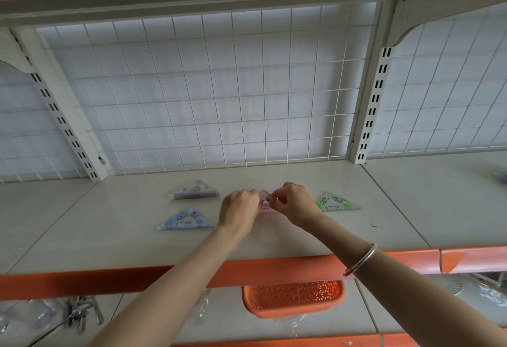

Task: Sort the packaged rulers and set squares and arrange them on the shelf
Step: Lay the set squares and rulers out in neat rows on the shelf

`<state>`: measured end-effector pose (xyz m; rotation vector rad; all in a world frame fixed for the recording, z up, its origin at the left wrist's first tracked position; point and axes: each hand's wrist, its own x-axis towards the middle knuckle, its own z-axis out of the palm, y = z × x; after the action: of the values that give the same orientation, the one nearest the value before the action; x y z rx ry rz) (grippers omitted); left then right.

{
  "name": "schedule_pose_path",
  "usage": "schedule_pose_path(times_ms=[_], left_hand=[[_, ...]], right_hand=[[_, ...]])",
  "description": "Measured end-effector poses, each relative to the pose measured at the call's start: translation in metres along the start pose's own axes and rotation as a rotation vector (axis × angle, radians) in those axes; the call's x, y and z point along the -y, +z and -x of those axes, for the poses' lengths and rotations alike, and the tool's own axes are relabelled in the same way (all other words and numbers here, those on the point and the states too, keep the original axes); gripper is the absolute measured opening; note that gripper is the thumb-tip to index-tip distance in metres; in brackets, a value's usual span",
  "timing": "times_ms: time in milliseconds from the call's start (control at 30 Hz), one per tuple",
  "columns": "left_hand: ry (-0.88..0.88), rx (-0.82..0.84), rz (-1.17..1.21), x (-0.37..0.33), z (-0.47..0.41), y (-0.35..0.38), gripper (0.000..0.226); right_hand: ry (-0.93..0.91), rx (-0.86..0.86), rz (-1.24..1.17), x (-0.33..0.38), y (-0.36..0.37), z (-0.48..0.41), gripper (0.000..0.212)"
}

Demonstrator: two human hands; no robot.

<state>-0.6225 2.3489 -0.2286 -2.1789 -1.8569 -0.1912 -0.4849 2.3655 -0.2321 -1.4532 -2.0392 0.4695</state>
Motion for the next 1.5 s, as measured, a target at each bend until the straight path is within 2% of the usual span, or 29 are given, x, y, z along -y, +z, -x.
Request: schedule_pose_path(times_ms=[100,233,333,400,600,833,1067,1167,1233,1500], left_hand=[[0.01,0.047,-0.029,-0.006,-0.003,-0.008,0.026],[-0.033,0.112,0.101,-0.008,-0.014,-0.023,0.028],[-0.082,0.149,0.155,-0.006,-0.025,-0.032,0.027],[-0.109,0.164,0.143,-0.005,-0.03,-0.037,0.025],[-0.115,0.226,0.119,-0.005,-0.039,-0.038,0.024],[-0.12,0.269,0.155,-0.007,-0.04,-0.028,0.025],[-0.113,0.34,0.367,0.005,-0.036,-0.026,0.032],[-0.063,0.435,0.356,0.01,-0.031,-0.025,0.015],[-0.048,0.46,0.333,0.011,-0.028,-0.024,0.022],[0.047,0.36,0.356,0.019,-0.021,-0.005,0.036]], right_hand=[[0.031,0.018,-0.018,0.001,-0.002,-0.003,0.016],[0.01,-0.012,0.022,0.003,-0.002,-0.003,0.018],[-0.032,0.0,0.068,0.002,-0.003,0.001,0.04],[-0.054,-0.006,0.153,0.0,-0.003,0.003,0.046],[-0.042,-0.02,0.357,0.003,-0.004,0.006,0.022],[-0.03,0.064,0.499,0.0,-0.006,0.009,0.02],[0.014,0.096,0.441,-0.009,-0.006,0.009,0.015],[0.022,0.092,0.444,-0.01,-0.006,0.006,0.023],[0.026,0.088,0.437,-0.01,-0.006,0.004,0.024],[0.045,0.095,0.351,-0.015,-0.005,0.002,0.02]])
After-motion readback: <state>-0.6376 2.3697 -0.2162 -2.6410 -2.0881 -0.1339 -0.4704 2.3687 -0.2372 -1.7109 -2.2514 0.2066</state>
